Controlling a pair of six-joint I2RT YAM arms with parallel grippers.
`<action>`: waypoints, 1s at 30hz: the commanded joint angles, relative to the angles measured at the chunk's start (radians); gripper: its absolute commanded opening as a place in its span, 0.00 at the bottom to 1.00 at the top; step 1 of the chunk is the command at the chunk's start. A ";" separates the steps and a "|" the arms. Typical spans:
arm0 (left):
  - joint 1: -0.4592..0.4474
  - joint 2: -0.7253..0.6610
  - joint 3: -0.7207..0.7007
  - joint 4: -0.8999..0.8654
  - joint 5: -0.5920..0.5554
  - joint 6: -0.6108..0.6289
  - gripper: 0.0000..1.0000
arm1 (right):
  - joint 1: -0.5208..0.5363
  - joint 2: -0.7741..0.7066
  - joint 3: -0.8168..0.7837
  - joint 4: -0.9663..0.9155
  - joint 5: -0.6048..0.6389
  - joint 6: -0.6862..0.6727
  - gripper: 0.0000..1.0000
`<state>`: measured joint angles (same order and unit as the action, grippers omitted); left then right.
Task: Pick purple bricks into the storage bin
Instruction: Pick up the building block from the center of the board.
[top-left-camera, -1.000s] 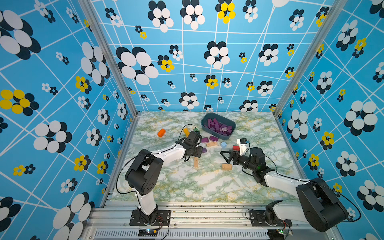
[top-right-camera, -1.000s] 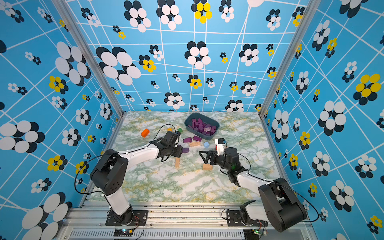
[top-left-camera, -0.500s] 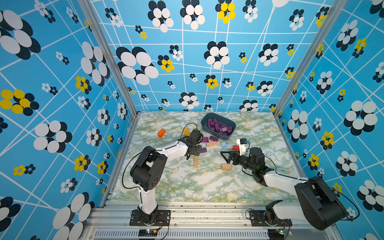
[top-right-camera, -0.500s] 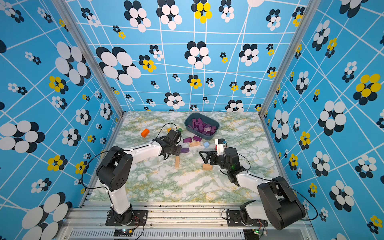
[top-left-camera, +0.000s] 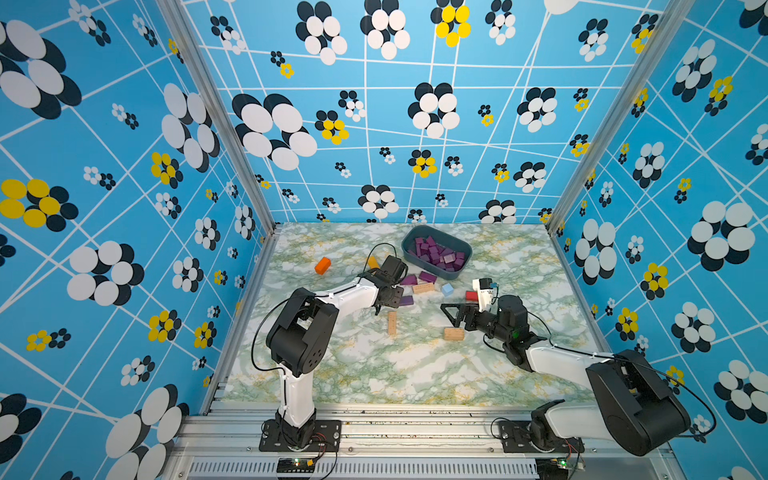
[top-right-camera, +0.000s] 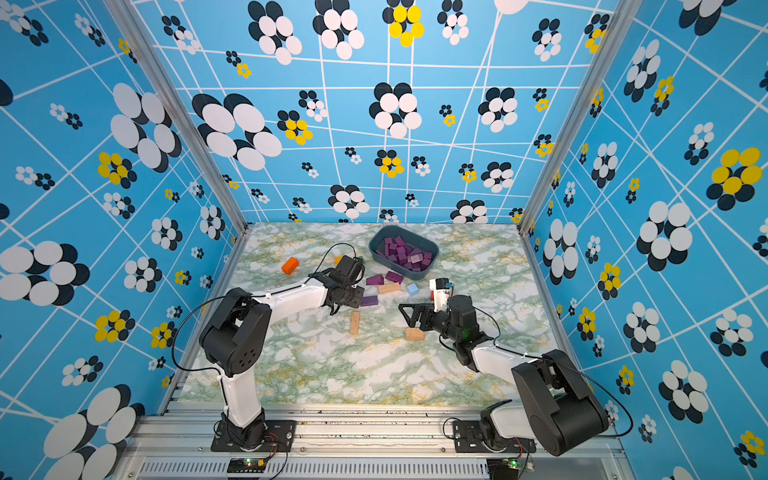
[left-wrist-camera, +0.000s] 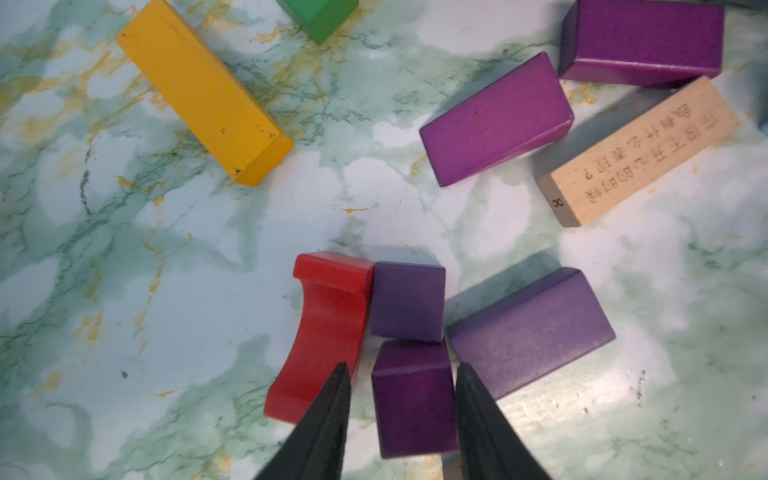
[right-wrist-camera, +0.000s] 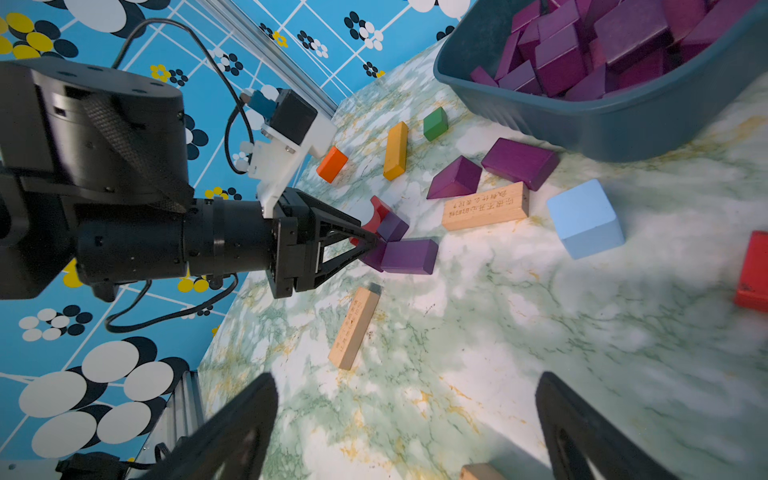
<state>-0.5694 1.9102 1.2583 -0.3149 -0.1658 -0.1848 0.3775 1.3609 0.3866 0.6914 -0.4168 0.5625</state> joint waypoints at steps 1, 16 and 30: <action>0.008 0.031 0.029 -0.032 -0.017 0.020 0.44 | 0.005 0.012 0.012 -0.007 0.015 0.005 0.99; 0.008 0.048 0.032 -0.039 -0.015 0.031 0.46 | 0.004 0.026 0.029 -0.057 0.033 -0.003 0.99; 0.009 0.002 0.017 -0.022 -0.030 0.047 0.25 | 0.003 0.025 0.024 -0.040 0.026 -0.001 0.99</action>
<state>-0.5690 1.9480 1.2728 -0.3298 -0.1738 -0.1551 0.3775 1.3808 0.3939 0.6586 -0.3973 0.5621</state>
